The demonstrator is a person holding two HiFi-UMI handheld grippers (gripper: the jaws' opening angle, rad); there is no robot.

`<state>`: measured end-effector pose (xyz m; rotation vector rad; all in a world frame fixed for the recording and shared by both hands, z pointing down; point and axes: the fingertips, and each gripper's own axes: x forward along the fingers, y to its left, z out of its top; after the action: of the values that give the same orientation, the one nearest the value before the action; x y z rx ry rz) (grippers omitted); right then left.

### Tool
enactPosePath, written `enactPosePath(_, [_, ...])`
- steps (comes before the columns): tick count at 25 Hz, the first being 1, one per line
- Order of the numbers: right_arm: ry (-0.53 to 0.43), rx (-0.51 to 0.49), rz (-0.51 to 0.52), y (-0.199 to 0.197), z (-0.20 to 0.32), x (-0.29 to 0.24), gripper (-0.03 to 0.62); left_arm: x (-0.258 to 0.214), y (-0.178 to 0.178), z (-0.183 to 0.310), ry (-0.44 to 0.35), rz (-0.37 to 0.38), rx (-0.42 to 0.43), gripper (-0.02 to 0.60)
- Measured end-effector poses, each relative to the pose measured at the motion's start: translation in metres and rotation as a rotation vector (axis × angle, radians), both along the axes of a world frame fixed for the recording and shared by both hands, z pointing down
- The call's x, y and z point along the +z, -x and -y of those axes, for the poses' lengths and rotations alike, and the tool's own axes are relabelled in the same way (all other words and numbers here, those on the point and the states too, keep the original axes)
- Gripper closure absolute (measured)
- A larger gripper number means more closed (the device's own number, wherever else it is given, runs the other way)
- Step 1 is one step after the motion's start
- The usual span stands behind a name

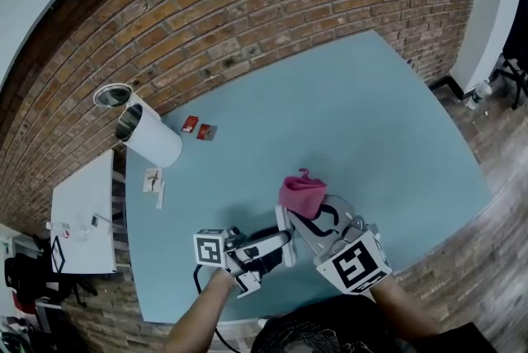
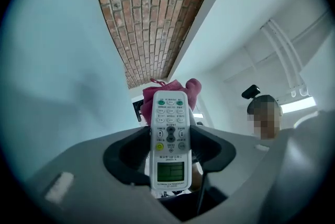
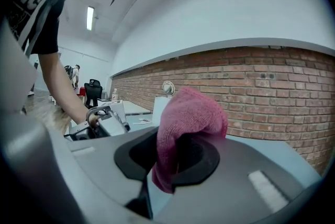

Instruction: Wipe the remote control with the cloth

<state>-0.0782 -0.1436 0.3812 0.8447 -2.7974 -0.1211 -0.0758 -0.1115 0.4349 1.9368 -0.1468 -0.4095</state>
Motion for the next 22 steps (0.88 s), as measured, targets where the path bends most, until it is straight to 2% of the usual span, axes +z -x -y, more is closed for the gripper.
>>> enactPosePath(5, [0.006, 0.003, 0.004, 0.001, -0.001, 0.001, 0.533, -0.003, 0.006, 0.012, 0.036, -0.073, -0.092, 0.339])
enactPosePath(18, [0.021, -0.028, 0.044, 0.005, -0.01, -0.004, 0.532, -0.023, 0.018, 0.033, 0.029, -0.14, -0.24, 0.338])
enactPosePath(22, [0.03, -0.042, 0.056, 0.007, -0.014, -0.004, 0.531, -0.028, 0.028, 0.041, 0.036, -0.172, -0.312, 0.339])
